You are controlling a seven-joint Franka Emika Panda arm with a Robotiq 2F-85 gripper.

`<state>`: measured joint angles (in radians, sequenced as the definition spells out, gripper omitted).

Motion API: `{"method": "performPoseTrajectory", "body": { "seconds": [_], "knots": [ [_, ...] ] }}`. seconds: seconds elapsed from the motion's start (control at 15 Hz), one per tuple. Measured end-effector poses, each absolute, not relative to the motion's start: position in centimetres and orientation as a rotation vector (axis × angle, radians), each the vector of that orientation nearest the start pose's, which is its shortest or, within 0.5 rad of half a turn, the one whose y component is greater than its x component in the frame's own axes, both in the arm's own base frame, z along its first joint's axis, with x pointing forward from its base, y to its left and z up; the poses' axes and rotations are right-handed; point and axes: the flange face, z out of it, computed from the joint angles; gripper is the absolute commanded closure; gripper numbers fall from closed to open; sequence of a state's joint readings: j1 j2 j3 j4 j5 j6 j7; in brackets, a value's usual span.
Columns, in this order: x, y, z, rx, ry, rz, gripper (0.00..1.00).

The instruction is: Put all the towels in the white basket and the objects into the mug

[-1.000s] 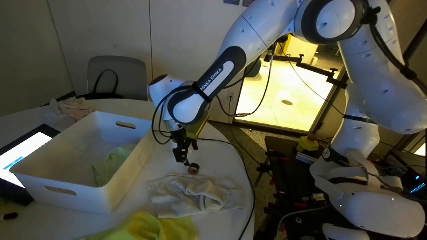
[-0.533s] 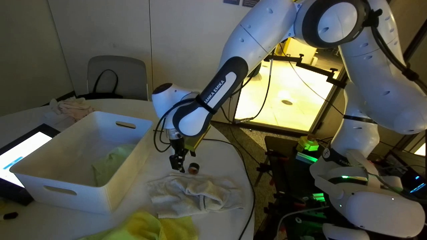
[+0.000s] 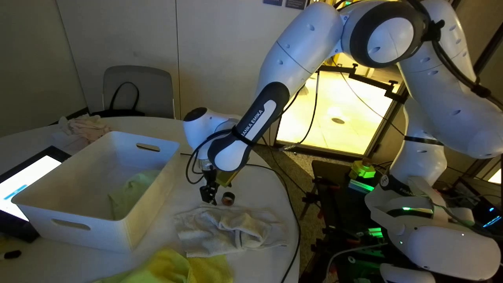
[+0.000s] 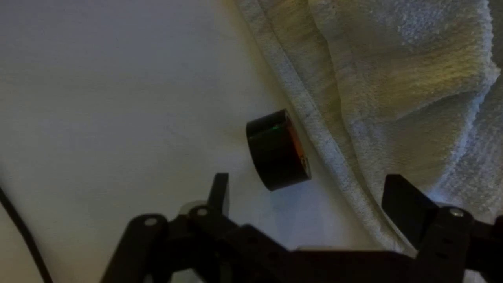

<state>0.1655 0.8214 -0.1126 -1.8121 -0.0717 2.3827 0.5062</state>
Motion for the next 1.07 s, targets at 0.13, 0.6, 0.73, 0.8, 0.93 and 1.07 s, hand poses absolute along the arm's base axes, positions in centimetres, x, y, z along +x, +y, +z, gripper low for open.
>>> {"method": "performPoseTrajectory", "body": {
  "seconds": [0.13,0.6,0.73,0.8,0.93,1.07],
  "knots": [
    [60.4,2.8,6.6,-3.271,0.645,0.339,0.00],
    [60.0,2.1,5.9,-3.320,0.732,0.333,0.00],
    [59.8,1.9,5.5,-3.334,0.750,0.336,0.00],
    [59.7,1.9,5.3,-3.339,0.755,0.339,0.00],
    [59.6,1.8,4.9,-3.344,0.767,0.346,0.00],
    [59.4,1.6,4.7,-3.346,0.787,0.350,0.00]
  ]
}}
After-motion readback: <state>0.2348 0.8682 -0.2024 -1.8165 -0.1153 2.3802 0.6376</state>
